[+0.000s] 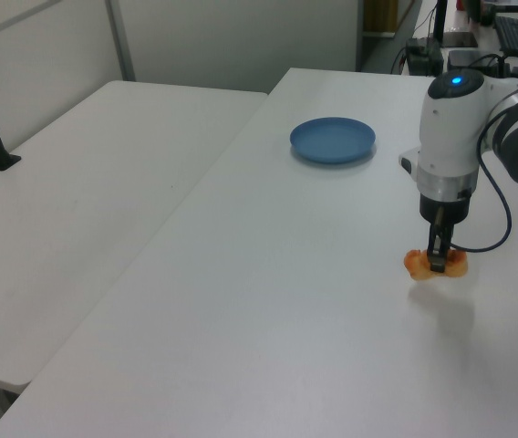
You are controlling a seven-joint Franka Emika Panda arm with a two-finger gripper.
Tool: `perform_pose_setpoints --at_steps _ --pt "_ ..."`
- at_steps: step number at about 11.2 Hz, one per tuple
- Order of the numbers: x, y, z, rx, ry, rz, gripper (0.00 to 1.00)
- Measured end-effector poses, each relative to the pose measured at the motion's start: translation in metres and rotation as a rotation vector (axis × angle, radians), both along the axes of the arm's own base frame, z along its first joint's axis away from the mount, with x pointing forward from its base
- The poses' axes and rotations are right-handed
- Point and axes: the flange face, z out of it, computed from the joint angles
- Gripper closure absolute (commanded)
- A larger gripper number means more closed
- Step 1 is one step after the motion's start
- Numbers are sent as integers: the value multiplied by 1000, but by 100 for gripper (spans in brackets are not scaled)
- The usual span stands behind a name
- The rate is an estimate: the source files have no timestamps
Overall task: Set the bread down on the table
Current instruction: 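Carry the bread roll away from the plate and lower it onto the table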
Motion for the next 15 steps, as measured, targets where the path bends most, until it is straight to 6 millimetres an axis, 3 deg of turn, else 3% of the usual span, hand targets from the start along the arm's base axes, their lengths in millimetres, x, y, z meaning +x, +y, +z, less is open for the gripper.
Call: perform_pose_setpoints --at_steps 2,3,5,6,15 --pt "0 0 -12 -9 23 -1 81" --pt "0 0 -15 -11 28 -1 73" --pt "-1 1 -18 -13 33 -4 44" --pt "-3 4 -20 -15 36 -2 34" --pt "-10 6 -26 -51 84 2 30"
